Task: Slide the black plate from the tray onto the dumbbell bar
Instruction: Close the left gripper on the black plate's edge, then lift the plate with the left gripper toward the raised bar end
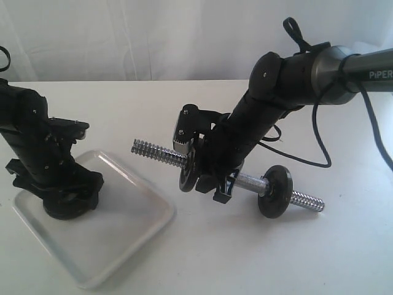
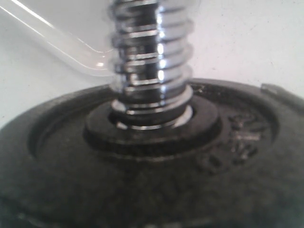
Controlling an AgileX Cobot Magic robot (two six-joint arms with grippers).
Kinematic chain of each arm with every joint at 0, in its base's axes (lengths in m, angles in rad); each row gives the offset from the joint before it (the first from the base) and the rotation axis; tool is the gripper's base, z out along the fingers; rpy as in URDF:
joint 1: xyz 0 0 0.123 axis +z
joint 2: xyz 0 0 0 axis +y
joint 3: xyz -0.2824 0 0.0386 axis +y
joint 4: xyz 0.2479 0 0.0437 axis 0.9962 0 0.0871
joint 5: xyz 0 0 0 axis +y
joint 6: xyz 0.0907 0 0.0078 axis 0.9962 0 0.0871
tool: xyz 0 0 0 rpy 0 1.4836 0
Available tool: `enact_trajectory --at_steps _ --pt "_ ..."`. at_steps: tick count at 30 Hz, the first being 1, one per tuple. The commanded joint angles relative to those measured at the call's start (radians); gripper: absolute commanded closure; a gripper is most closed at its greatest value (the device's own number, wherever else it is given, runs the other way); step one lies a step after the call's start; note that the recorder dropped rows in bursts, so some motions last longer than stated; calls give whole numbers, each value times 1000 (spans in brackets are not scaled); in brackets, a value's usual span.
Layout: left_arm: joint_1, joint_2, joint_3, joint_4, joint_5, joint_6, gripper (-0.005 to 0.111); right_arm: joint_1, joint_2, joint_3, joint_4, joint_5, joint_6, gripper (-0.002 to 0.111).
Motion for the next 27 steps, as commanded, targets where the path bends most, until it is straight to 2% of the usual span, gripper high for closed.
enact_trajectory --at_steps 1,5,11,17,21,27 --pt "-6 36 9 39 38 -1 107 -3 -54 -18 62 -29 -13 108" --pt "-6 36 -47 16 124 2 107 -3 -54 -18 62 -31 -13 108" --pt "-6 12 -50 -118 87 115 107 -3 -54 -18 60 -31 -13 108" --pt "-2 -37 -50 -127 96 131 107 -3 -54 -18 60 -31 -13 108" --pt "23 -70 -50 -151 105 131 107 -3 -54 -18 60 -31 -13 108" --pt "95 -107 -50 -368 133 277 107 -3 -54 -18 60 -33 -13 108"
